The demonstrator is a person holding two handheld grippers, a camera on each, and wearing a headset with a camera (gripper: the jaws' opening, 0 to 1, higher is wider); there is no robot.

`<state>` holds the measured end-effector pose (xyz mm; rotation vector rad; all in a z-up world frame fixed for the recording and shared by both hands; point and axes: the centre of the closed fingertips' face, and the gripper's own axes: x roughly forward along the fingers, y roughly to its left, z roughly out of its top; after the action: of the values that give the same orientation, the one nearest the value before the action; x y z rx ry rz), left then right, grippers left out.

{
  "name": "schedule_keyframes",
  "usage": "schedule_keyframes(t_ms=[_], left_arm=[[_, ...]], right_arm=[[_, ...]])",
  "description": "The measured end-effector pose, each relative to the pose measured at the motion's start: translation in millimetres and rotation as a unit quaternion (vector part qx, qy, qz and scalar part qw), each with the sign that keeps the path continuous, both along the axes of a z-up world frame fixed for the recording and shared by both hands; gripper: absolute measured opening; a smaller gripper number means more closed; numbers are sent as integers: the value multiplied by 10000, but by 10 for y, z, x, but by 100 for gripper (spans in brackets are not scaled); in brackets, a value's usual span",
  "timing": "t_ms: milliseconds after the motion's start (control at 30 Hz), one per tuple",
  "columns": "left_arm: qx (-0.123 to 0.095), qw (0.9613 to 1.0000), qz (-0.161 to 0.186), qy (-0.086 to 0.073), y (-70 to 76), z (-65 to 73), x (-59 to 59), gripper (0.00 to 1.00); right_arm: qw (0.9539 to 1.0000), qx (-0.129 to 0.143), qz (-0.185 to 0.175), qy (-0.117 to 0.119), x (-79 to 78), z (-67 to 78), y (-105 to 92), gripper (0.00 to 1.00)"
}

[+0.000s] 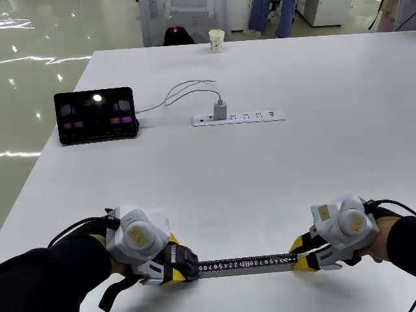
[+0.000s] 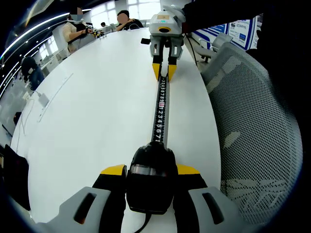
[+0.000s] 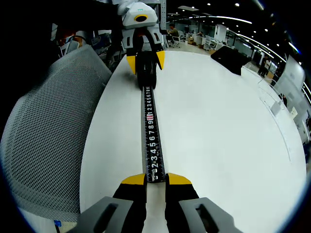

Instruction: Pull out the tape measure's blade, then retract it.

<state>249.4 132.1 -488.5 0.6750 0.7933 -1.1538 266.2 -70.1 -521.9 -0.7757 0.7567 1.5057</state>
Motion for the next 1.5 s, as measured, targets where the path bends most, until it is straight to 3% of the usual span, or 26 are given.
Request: schedule_keyframes(t_ms=[1500], left_arm=[[-1,10000,11,-1,-14,-7,31,31]], right_arm=[[9998,-165,-97,16,85,3,-299,10]])
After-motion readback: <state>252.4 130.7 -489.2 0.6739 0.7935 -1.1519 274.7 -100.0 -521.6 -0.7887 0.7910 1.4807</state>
